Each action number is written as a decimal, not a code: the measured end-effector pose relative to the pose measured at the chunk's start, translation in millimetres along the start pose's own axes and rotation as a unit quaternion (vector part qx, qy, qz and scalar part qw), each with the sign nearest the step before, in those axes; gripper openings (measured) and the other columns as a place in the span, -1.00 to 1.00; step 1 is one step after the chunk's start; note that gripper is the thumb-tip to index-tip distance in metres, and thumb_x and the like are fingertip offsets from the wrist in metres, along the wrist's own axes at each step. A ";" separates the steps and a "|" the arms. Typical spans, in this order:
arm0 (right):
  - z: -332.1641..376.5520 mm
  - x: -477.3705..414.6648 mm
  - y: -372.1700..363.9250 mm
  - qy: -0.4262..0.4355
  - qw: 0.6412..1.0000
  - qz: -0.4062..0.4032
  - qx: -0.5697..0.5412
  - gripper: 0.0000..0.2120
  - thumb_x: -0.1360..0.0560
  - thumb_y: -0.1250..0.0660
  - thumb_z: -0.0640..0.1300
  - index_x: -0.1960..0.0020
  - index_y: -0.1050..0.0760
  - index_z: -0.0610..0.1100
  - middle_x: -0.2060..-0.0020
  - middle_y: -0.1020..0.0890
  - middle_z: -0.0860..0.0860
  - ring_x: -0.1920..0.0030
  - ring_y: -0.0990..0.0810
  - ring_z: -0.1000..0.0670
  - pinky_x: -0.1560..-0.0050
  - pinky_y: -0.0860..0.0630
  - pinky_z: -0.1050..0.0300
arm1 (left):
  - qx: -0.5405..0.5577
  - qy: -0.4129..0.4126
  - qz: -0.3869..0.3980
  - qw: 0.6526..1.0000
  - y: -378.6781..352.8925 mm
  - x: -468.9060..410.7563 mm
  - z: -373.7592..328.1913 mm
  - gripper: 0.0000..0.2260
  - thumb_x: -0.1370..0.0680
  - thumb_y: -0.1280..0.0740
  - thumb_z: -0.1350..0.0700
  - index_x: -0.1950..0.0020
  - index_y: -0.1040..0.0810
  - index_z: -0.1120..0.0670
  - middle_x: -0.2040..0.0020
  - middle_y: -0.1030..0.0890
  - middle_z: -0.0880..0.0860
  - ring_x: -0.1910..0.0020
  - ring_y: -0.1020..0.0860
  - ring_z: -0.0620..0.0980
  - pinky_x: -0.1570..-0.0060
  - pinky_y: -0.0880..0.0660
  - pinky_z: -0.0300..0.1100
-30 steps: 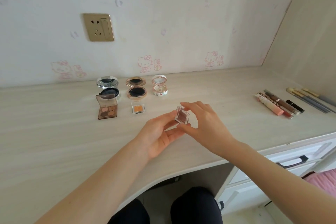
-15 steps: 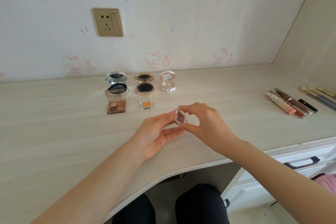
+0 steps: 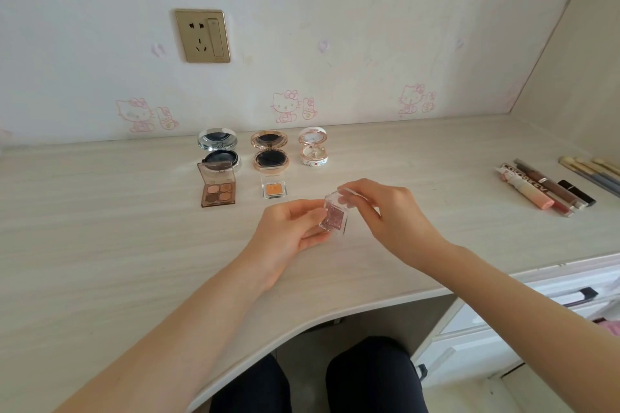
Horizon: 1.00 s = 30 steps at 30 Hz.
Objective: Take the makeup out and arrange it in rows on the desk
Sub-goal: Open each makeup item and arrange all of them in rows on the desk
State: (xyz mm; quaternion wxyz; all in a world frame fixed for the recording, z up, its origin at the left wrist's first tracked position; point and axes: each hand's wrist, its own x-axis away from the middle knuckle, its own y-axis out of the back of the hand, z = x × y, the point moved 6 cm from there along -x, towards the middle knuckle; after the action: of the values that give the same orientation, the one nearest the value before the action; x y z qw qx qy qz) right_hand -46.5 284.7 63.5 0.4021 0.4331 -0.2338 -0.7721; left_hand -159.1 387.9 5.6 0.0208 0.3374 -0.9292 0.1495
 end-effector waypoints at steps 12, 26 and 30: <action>-12.3 -20.0 -22.1 -0.024 0.988 0.103 0.113 -0.75 -0.62 -0.18 -0.11 -0.22 -0.55 -0.04 0.00 -0.69 0.05 -0.04 -0.62 -0.04 -0.05 -0.51 -0.01 | -0.455 -0.210 -0.092 0.860 9.6 7.6 -12.9 -0.79 -0.43 -0.50 0.06 -0.04 -0.65 -0.03 -0.02 -0.63 -0.11 -0.06 -0.52 -0.17 -0.14 -0.38 -0.31; -8.3 -28.2 -35.6 -0.021 0.971 0.174 0.166 -0.75 -0.63 -0.15 -0.04 -0.11 -0.59 -0.04 0.12 -0.67 -0.03 0.05 -0.56 -0.14 0.04 -0.51 -0.05 | -0.548 -0.273 -0.087 0.786 3.8 4.7 -8.7 -0.84 -0.47 -0.44 0.10 -0.03 -0.68 0.03 0.01 -0.62 -0.09 -0.11 -0.43 -0.13 -0.06 -0.22 -0.44; -9.0 -37.0 -36.4 -0.022 0.973 0.189 0.129 -0.76 -0.62 -0.18 -0.12 -0.12 -0.61 -0.10 0.07 -0.70 0.01 0.01 -0.60 -0.09 -0.06 -0.49 -0.01 | -0.547 -0.271 -0.086 0.787 3.7 4.6 -8.6 -0.84 -0.48 -0.44 0.10 -0.05 -0.68 0.02 0.00 -0.62 -0.09 -0.12 -0.44 -0.13 -0.07 -0.23 -0.43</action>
State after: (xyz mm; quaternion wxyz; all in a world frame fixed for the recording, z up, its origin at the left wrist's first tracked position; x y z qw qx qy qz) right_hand -42.8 335.8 50.8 0.4764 0.4118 -0.4183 -0.6547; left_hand -165.6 390.2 13.4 -0.0378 0.3750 -0.7900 -0.4836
